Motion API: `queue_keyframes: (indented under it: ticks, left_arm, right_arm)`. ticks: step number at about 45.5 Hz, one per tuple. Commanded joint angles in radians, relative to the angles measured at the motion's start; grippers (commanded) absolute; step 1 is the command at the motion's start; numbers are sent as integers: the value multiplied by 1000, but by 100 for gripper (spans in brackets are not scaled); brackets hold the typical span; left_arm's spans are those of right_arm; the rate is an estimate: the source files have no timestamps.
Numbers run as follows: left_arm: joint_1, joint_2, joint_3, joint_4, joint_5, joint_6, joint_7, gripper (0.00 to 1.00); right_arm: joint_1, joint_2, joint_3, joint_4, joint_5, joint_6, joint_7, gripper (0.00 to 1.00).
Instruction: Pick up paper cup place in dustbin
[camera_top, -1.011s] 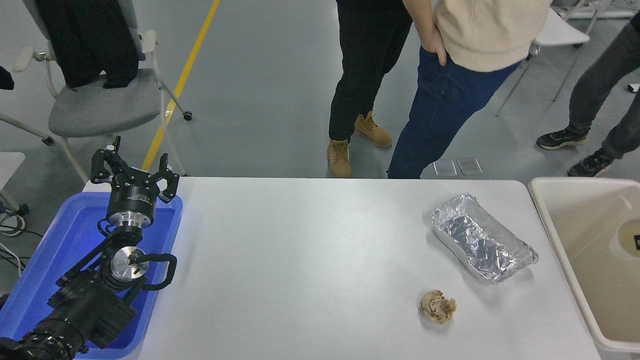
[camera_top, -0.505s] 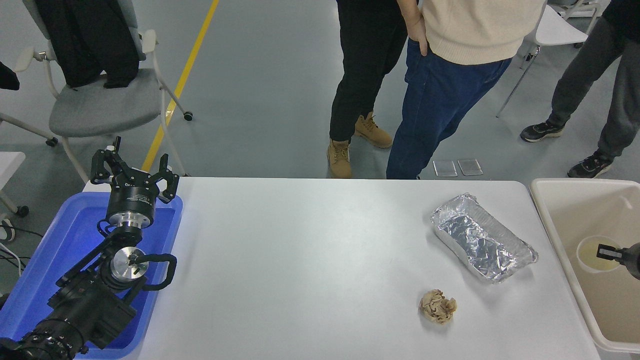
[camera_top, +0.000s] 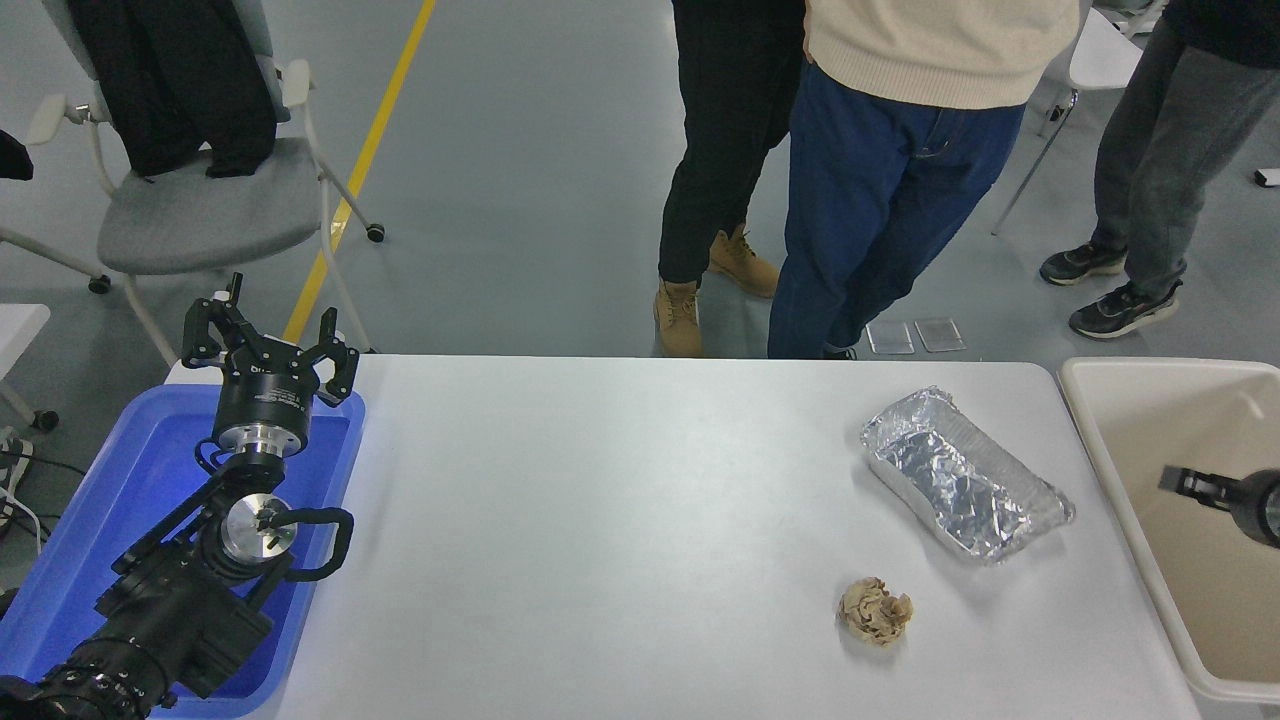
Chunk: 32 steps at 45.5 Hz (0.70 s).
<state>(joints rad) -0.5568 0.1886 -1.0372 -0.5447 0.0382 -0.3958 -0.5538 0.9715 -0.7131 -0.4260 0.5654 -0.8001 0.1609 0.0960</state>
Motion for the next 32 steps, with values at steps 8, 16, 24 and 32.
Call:
queue_keyframes:
  ticks: [8, 16, 24, 32]
  left_arm:
    - [-2, 0, 3, -1, 2, 0, 2, 99]
    - [-2, 0, 3, -1, 2, 0, 3, 99]
    - [0, 0, 2, 0, 0, 0, 2, 99]
    - [1, 0, 2, 0, 0, 0, 2, 99]
  right_arm:
    - [651, -157, -494, 625, 7, 68, 7, 100]
    - [987, -100, -704, 905, 12, 204, 8, 100]
    - [1213, -6, -798, 1062, 179, 377, 8, 100]
    - [1320, 92, -803, 1090, 331, 520, 10, 100]
